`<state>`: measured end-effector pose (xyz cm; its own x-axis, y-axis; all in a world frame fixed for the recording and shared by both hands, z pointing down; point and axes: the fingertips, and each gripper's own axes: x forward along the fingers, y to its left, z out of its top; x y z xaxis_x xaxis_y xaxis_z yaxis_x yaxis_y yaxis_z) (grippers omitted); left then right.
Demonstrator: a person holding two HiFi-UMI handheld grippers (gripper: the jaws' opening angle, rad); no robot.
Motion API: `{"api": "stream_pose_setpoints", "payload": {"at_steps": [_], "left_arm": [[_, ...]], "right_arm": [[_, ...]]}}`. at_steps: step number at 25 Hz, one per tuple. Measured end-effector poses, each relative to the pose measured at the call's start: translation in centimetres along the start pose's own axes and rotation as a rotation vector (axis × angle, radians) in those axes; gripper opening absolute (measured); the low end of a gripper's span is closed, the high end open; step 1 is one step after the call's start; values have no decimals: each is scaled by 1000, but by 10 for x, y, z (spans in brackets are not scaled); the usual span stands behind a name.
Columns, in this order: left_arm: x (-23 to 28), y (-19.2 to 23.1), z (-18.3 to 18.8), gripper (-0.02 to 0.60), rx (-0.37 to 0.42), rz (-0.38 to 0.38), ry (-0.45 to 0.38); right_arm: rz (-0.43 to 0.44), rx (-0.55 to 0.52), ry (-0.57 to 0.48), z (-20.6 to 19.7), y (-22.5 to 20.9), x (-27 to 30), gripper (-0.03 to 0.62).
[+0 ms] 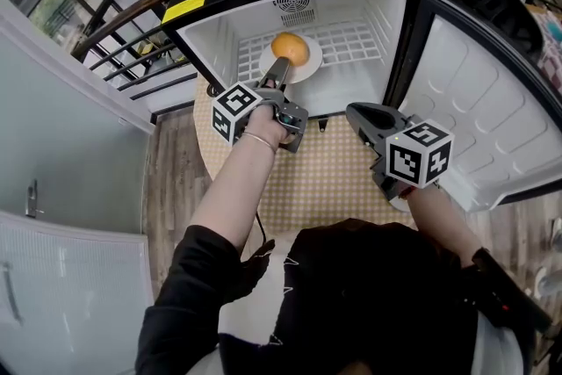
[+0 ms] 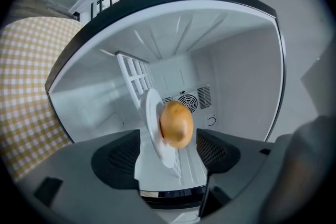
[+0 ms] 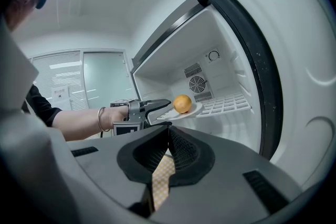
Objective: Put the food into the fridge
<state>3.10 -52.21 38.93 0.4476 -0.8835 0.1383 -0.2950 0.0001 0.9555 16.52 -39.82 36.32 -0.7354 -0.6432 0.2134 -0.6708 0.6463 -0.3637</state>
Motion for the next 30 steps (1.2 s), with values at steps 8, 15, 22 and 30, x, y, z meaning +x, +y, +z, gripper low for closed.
{"api": "stream_pose_setpoints", "payload": {"at_steps": [8,15,22,30], "left_arm": [[-18,9,-8,326,24,22,-24],[-39,16,-31,321,79,11,-25],[-74,29,-44,202,88,7,-45],[-100,16,-59,158,186,-59,25]], "right_arm": [[30,-3,17,-10,4,-16,17],[61,5,57,-30,1,-32,17],[110,5,64,-46,19,-45,17],[39,29,-13,-46,39,-59,17]]}}
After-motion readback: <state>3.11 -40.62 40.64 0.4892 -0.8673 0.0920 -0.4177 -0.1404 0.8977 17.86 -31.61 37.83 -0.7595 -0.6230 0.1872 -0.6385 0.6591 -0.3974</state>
